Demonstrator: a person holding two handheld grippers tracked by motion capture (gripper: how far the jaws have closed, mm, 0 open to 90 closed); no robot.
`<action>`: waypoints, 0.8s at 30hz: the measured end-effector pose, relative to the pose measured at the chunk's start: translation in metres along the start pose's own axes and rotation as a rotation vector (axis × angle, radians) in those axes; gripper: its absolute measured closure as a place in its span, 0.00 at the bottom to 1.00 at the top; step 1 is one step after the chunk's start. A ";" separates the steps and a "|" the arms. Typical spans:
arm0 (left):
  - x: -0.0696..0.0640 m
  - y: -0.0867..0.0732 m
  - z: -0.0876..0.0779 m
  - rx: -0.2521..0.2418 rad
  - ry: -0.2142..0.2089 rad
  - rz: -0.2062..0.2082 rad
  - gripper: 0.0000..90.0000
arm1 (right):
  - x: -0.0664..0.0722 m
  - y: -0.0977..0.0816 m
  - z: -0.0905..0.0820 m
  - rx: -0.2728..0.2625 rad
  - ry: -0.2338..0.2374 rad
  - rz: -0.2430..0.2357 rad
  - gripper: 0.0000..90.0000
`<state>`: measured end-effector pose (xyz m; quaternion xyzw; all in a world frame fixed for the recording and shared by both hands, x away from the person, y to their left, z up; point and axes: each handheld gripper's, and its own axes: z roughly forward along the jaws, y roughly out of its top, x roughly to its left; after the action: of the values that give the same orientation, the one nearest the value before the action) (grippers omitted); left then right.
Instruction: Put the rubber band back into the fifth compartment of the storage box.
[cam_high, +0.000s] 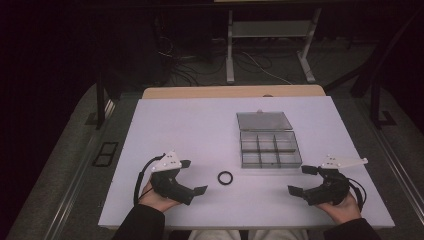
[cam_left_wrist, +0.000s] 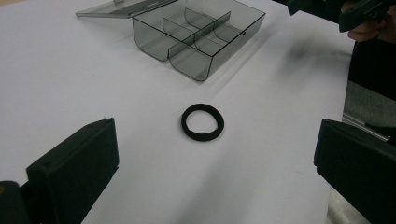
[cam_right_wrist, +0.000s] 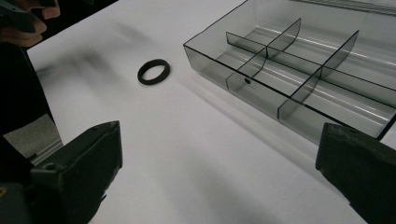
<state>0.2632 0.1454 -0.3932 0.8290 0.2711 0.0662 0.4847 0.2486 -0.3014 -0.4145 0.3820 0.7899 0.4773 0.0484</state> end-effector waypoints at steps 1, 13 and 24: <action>0.000 0.001 0.001 0.006 -0.001 0.004 0.00 | 0.000 0.000 0.000 0.001 0.000 0.000 0.00; -0.001 0.015 0.010 0.056 -0.023 0.035 0.00 | 0.000 0.000 0.000 0.001 0.000 -0.003 0.00; -0.002 0.023 0.018 0.102 -0.045 0.060 0.00 | 0.000 0.000 0.001 0.002 0.000 -0.006 0.00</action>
<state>0.2768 0.1211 -0.3833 0.8618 0.2380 0.0482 0.4453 0.2483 -0.3007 -0.4150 0.3796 0.7915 0.4764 0.0495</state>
